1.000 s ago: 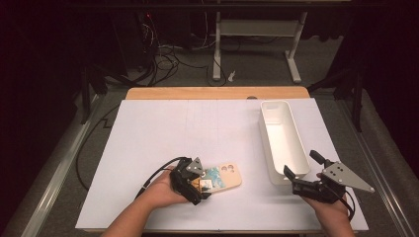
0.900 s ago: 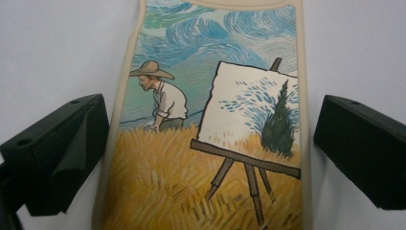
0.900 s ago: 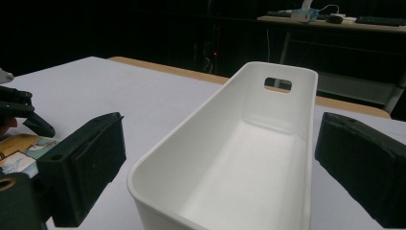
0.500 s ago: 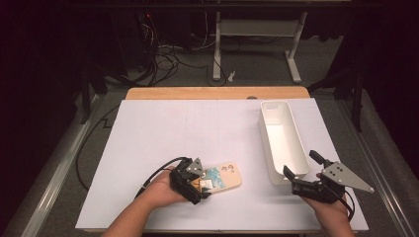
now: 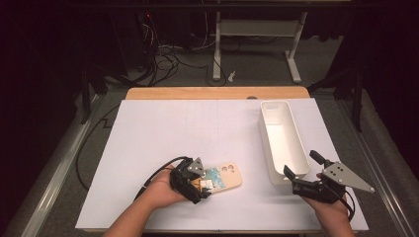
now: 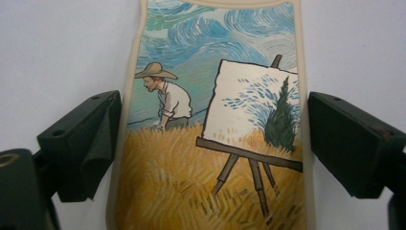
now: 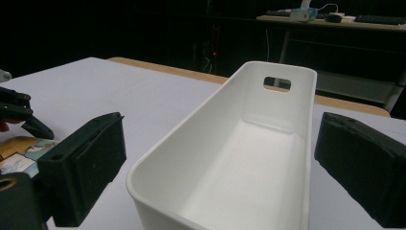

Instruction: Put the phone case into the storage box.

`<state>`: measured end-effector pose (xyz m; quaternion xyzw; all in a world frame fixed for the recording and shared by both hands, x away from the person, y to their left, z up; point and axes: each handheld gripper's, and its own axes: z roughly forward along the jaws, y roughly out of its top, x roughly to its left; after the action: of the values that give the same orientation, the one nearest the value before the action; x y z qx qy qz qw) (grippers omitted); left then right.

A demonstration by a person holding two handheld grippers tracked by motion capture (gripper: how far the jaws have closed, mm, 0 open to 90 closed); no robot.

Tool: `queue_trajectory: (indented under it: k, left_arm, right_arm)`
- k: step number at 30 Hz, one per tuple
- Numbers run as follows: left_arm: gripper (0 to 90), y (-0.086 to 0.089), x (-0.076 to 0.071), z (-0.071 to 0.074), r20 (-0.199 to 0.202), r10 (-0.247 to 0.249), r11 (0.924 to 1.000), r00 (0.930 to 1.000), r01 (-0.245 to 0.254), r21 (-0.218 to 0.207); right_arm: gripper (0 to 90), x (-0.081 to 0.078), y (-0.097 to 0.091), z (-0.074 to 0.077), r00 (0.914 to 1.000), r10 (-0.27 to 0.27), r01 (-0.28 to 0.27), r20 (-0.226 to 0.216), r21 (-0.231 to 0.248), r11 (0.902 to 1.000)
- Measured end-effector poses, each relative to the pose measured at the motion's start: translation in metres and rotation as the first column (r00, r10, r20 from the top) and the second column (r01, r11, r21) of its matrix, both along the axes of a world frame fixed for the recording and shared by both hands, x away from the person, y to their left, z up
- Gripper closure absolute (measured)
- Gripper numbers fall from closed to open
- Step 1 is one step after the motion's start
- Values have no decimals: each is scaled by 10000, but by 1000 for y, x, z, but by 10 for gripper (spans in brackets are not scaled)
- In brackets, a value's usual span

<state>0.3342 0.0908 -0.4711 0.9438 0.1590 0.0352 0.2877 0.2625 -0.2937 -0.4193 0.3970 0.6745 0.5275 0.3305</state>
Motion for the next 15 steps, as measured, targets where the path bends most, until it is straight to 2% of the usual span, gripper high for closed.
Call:
queue_trajectory:
  k: [8,15]
  left_arm:
    - [110,1,0,1,-84,30,10000,10000,-30,-60]
    - [110,2,1,3,-156,109,9993,9998,-115,-368]
  right_arm:
    - [41,0,-1,0,10000,-3,3,24,8,10000]
    - [42,0,-1,0,10000,-4,4,12,9,10000]
